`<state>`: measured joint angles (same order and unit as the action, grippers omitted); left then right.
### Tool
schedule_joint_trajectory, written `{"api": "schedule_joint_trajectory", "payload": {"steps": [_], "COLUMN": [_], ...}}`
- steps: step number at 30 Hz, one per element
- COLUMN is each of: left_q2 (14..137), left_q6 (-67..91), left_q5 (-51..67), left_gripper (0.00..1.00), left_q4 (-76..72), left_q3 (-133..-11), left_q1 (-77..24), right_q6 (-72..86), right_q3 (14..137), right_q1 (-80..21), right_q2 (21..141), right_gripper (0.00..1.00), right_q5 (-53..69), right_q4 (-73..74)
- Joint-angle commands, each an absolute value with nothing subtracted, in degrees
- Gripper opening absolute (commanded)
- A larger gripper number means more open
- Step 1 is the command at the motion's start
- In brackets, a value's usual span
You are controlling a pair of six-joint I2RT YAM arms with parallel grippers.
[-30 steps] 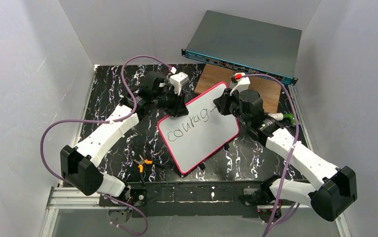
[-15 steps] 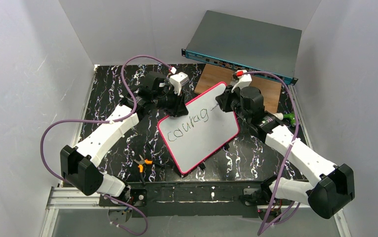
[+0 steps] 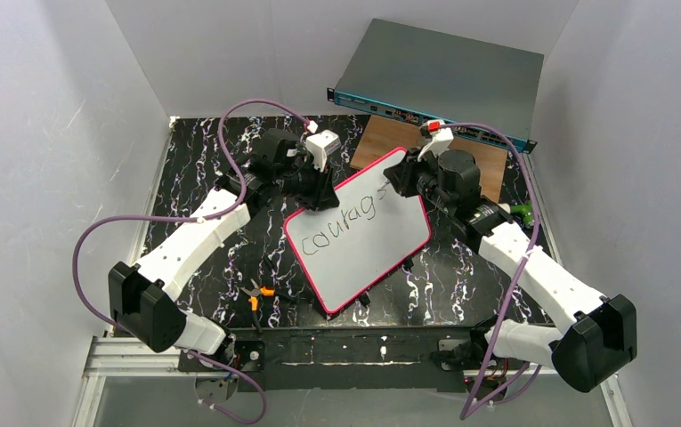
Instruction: Write a sentence on the whiteboard
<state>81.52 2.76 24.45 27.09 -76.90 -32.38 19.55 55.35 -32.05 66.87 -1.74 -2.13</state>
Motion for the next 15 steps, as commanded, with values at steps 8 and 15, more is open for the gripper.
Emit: {"api": "schedule_joint_trajectory", "payload": {"steps": [8, 15], "left_q2": [79.7, 79.6], "left_q6": [0.8, 0.7], "left_q5": [23.6, 23.7], "left_gripper": [0.0, 0.0], "left_q4": [26.5, 26.5], "left_q3": [-79.7, -79.8], "left_q1": [-32.3, -32.3], "right_q6": [22.9, 23.3], "right_q3": [52.9, 49.1], "right_q1": [-32.1, -32.1], "right_q2": [65.3, 63.5], "right_gripper": [0.01, 0.01], "right_q5": [4.8, 1.8], "right_q4": [-6.2, -5.2]}}
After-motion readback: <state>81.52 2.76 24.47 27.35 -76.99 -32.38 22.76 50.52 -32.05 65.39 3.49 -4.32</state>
